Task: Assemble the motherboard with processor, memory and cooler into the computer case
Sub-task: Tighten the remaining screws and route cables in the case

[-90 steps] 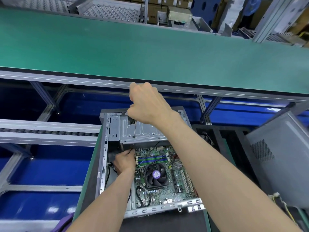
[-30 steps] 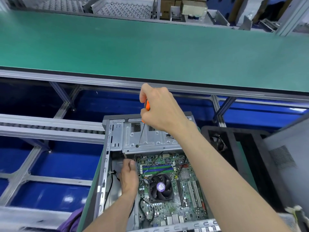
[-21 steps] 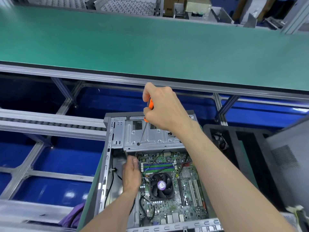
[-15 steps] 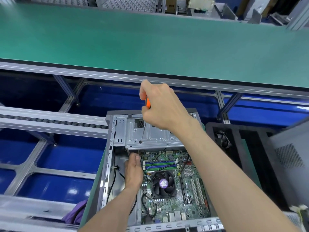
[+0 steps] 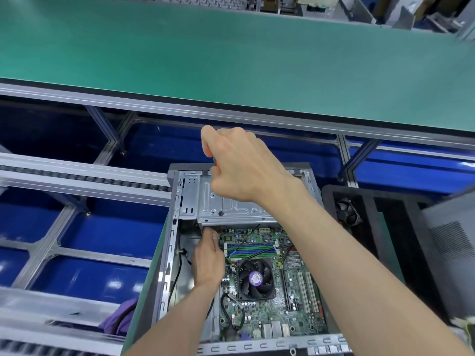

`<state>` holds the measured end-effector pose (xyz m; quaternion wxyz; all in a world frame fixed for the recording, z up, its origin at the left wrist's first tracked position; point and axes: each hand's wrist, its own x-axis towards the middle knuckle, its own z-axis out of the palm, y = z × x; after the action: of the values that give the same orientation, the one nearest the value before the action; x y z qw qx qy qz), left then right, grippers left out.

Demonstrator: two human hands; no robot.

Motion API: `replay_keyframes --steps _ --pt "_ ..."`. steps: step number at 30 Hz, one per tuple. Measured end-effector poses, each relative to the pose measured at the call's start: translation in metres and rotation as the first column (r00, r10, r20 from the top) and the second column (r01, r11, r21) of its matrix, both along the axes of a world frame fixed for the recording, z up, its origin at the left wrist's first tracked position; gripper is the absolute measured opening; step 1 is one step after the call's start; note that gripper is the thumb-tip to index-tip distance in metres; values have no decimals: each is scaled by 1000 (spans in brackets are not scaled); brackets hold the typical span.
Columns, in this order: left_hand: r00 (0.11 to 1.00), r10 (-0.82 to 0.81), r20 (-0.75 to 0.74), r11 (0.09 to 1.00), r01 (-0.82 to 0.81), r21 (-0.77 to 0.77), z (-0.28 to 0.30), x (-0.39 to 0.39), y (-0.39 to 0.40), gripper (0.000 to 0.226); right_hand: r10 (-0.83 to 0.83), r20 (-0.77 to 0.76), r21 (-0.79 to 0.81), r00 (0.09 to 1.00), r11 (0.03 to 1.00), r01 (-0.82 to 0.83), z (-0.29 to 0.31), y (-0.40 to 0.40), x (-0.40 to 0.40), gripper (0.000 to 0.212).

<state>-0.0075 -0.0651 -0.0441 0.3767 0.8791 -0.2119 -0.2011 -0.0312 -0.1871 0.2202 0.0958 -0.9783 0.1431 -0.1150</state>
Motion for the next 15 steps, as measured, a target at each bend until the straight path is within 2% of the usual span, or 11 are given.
replay_keyframes --steps 3,11,15 --pt "995 -36 89 999 35 10 0 -1 3 15 2 -13 5 1000 1000 -2 0 1 1 36" --pt "997 -40 64 999 41 -11 -1 -2 3 13 12 -29 -58 1000 998 -13 -2 8 6 42" --pt "994 -54 96 998 51 31 -2 0 -2 13 9 -26 -80 1000 997 -11 -2 11 6 43"
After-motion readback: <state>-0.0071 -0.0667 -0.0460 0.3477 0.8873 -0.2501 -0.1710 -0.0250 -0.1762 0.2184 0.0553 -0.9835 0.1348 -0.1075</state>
